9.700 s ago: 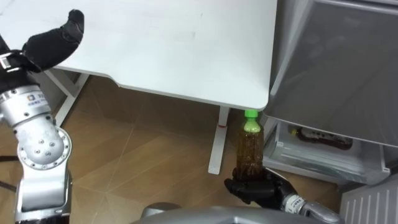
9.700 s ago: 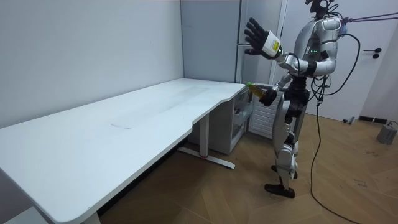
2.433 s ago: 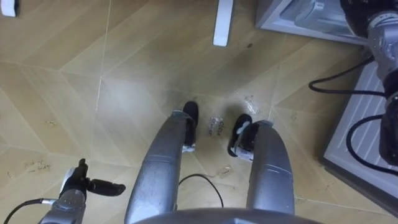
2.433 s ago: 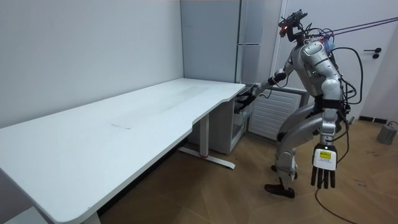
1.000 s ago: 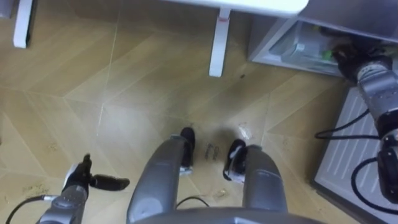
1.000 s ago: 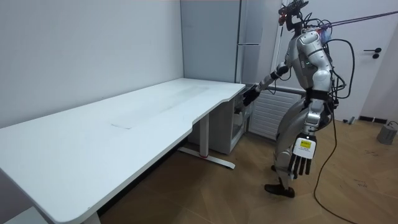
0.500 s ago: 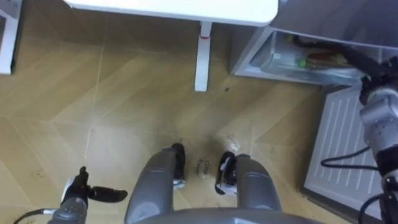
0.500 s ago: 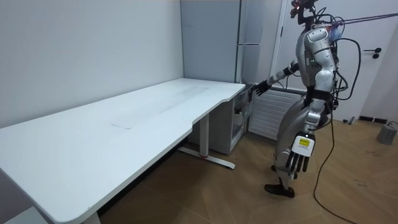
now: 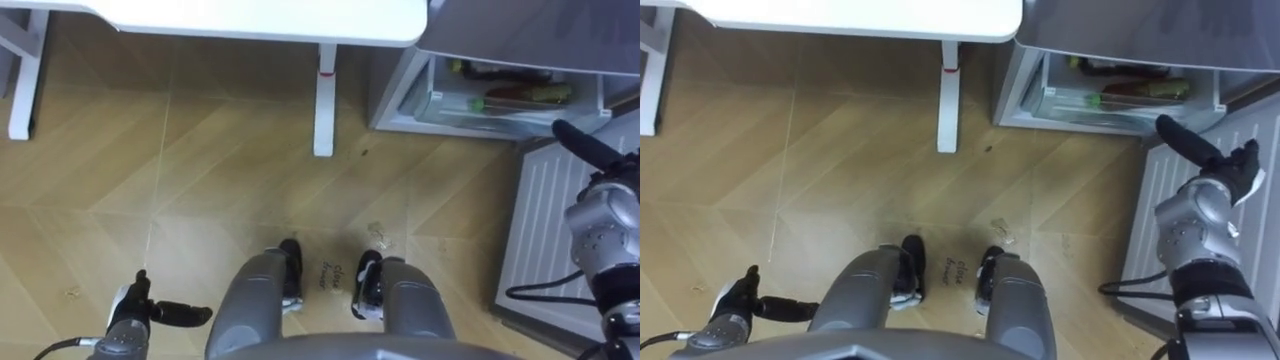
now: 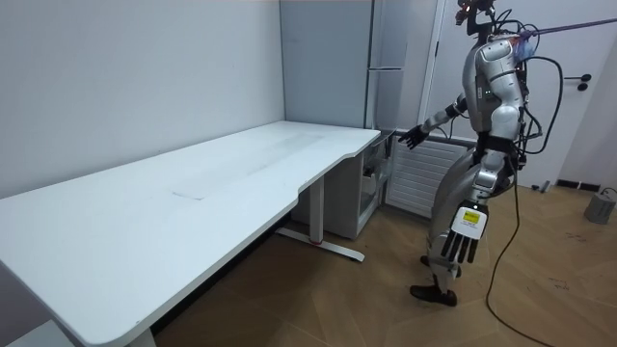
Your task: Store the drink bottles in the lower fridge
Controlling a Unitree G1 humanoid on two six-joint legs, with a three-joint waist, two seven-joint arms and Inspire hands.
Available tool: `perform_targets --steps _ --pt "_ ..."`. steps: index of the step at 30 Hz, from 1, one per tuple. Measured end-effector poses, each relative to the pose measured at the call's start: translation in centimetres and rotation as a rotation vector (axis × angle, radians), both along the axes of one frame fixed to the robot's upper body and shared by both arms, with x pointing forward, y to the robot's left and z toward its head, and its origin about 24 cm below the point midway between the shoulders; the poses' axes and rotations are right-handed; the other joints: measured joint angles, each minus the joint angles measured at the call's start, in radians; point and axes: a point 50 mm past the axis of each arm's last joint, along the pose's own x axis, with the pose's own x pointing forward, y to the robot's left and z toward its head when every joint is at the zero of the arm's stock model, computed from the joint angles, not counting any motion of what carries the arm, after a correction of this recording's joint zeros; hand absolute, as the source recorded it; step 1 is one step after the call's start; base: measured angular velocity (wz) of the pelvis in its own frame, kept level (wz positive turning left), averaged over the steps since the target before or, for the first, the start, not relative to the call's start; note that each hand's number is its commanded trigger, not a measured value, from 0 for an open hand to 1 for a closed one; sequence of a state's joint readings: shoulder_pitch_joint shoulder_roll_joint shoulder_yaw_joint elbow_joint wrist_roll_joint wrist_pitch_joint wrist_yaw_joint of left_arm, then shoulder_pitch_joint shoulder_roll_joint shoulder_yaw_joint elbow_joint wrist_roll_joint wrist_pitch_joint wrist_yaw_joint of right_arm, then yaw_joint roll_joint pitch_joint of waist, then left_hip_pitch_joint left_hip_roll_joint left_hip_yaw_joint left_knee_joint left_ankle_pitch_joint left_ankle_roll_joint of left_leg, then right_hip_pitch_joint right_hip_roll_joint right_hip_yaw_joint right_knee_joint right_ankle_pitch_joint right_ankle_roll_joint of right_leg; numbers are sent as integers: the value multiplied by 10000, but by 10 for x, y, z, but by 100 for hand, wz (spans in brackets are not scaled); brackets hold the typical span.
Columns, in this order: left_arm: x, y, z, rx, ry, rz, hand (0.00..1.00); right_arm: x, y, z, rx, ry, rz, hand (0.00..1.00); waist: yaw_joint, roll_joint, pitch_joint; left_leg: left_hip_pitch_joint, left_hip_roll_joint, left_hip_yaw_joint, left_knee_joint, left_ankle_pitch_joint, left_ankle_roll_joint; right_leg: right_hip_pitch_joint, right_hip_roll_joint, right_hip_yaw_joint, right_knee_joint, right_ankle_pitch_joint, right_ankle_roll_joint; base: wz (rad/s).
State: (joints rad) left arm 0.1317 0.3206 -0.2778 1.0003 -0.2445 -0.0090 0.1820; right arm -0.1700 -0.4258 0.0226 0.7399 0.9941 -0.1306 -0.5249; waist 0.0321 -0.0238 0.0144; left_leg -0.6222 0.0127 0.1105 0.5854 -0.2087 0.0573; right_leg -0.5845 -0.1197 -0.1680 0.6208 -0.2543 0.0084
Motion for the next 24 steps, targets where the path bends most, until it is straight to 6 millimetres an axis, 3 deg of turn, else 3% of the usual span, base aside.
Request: perform_targets --steps 9,15,19,24 --pt "1 0 0 -37 10 -24 0 -7 -2 -13 1252 -71 -643 0 50 80 46 -14 -32 -3 -52 -6 -3 -57 -20 26 51 -74 -14 1" --pt "1 -1 0 -164 91 -58 0 -1 -1 -11 1490 -397 -435 0 99 145 88 -180 3 15 -47 2 -34 -276 -5 48 131 -108 -73 -1" --pt "1 -1 -1 -211 105 -64 0 10 -5 -8 1607 -455 -632 0 114 254 157 -205 6 43 -40 4 -37 -289 -9 23 128 -109 -76 0" --pt "7 -3 0 -411 -1 -197 0 13 -5 -10 2671 -1073 -1024 0 328 267 159 -212 -20 52 -68 2 -43 -325 -22 40 172 -142 -73 1"
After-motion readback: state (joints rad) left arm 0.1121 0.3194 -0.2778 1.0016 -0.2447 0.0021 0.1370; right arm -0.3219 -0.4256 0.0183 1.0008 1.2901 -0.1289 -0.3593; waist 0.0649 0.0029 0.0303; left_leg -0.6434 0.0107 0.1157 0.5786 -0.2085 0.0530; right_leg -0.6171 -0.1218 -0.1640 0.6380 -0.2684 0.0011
